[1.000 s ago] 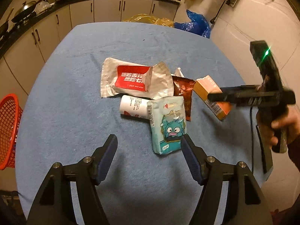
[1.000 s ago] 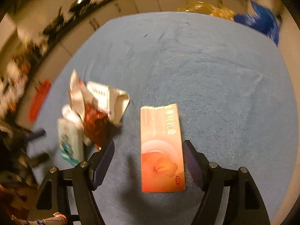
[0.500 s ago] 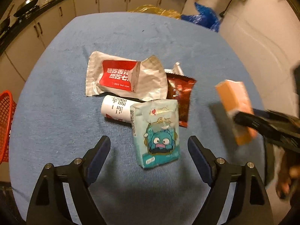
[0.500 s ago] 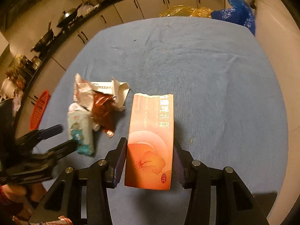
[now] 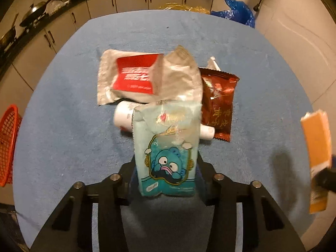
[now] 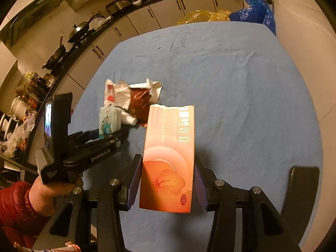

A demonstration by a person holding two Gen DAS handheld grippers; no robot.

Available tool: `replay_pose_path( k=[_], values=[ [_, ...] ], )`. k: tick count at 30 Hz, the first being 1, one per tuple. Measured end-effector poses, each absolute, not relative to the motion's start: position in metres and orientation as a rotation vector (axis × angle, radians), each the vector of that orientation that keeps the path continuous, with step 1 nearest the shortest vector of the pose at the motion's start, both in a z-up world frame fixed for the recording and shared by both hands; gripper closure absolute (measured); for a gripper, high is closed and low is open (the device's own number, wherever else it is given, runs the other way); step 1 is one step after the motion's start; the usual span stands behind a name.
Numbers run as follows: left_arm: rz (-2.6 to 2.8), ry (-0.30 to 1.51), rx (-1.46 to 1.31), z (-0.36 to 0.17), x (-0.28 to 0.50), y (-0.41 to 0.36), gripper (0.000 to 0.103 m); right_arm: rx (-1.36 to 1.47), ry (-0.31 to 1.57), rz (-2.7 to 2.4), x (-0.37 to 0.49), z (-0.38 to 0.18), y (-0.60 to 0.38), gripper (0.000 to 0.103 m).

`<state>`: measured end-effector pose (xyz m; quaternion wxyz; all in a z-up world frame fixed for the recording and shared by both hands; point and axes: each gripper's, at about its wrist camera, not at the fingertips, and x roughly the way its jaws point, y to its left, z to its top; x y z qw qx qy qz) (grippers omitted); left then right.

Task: Collect trash
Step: 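Carry the tissue pack and orange box over the orange basket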

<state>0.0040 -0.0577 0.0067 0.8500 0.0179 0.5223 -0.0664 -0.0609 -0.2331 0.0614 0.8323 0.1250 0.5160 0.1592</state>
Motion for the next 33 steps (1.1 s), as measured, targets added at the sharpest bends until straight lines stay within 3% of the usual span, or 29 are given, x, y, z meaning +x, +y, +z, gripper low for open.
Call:
replay_pose_path(
  k=[3,33],
  values=[
    [-0.155,1.088,0.026,0.013,-0.006,-0.045,0.067,0.251,1.106,0.348,-0.068,0.058,-0.217,0.053],
    [-0.065,0.94,-0.021,0.084,-0.073,0.089,0.067,0.145,1.064,0.503,-0.063,0.084,-0.077,0.053]
  ],
)
